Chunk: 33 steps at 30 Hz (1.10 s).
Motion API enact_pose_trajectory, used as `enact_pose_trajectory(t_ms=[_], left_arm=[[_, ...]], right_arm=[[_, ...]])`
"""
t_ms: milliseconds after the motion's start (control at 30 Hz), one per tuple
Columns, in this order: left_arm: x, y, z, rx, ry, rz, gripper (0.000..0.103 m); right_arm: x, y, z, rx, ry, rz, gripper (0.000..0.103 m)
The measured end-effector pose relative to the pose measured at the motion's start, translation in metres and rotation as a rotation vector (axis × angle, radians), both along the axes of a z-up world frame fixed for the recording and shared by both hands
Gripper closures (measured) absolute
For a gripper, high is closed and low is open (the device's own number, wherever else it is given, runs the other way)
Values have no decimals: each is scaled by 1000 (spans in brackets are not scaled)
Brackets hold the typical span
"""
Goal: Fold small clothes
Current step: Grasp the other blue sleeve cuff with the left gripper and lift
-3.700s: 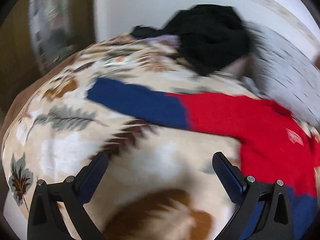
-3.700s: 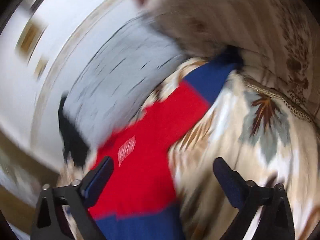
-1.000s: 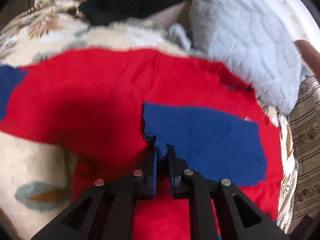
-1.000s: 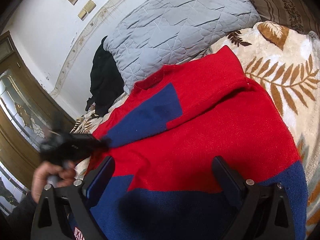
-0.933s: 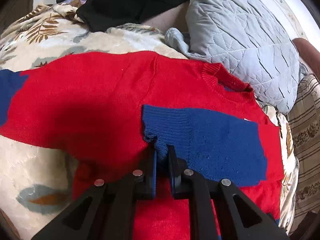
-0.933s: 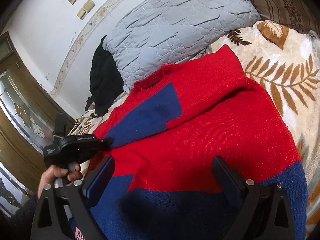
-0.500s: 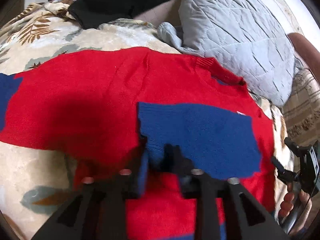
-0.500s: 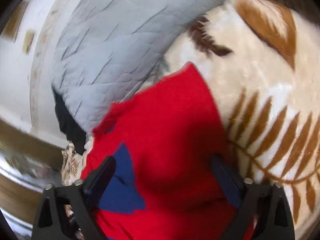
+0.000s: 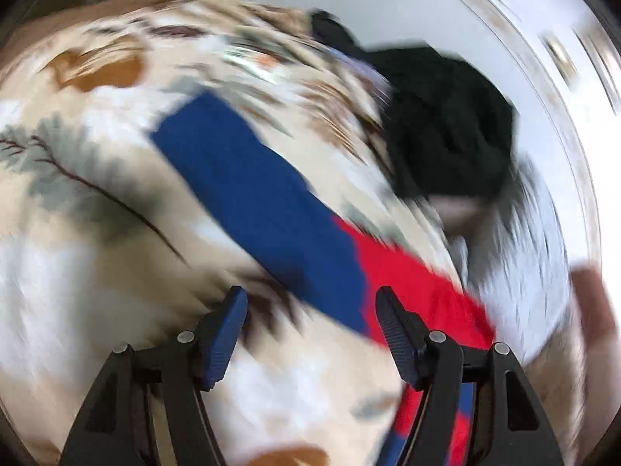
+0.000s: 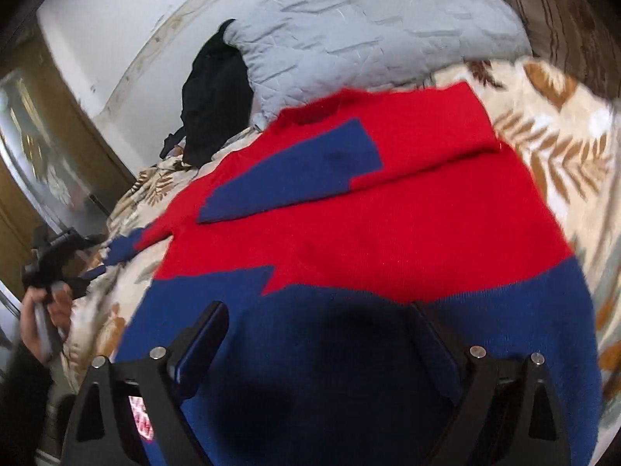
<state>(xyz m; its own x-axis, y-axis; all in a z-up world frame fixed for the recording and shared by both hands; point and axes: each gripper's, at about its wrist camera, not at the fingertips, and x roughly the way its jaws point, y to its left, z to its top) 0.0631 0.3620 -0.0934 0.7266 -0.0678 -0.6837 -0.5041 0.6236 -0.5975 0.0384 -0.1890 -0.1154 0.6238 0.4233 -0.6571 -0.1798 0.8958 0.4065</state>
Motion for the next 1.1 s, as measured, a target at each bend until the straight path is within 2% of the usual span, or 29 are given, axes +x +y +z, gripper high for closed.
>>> enact_pose_trajectory(t_ms=[100, 233, 333, 400, 467, 500, 567, 600, 667, 733, 767, 800, 867, 967, 1033, 1100], left_arm=[[8, 45, -11, -73, -17, 76, 34], [22, 72, -36, -145, 29, 138, 35], [24, 76, -35, -138, 11, 146, 35], [28, 77, -36, -125, 31, 165, 47], [35, 82, -42, -107, 101, 194, 89], [29, 85, -44, -107, 114, 205, 94], [29, 88, -46, -109, 110, 199, 96], [26, 88, -44, -90, 112, 189, 97], [26, 85, -38, -45, 114, 176, 97], [20, 84, -32, -20, 111, 174, 97], [20, 82, -29, -7, 111, 172, 97], [21, 80, -25, 5, 109, 170, 97], [19, 75, -14, 31, 95, 159, 98], [16, 63, 12, 126, 61, 122, 98], [15, 52, 30, 185, 39, 91, 98], [13, 36, 50, 235, 5, 56, 98]], right_arm=[[4, 2, -4, -5, 10, 2, 8], [4, 7, -3, -14, 9, 2, 8], [2, 5, -4, -26, 9, 6, 7], [3, 6, -4, -33, 11, 9, 6], [4, 7, -5, -39, 14, 12, 5], [4, 7, -4, -43, 17, 11, 5], [5, 6, 6, -48, 46, -4, 6], [4, 1, 18, -11, 36, -28, 8], [-8, -14, 57, 49, -93, -102, 8], [-14, -24, 92, 38, -223, -179, 8], [-11, -26, 100, 28, -253, -183, 7], [-3, -25, 101, 14, -242, -163, 7], [23, -24, 91, -49, -143, -156, 7], [45, -26, 85, 17, -67, -129, 7], [57, -19, 81, -5, -57, -112, 7], [66, -17, 72, 3, -7, -120, 7]])
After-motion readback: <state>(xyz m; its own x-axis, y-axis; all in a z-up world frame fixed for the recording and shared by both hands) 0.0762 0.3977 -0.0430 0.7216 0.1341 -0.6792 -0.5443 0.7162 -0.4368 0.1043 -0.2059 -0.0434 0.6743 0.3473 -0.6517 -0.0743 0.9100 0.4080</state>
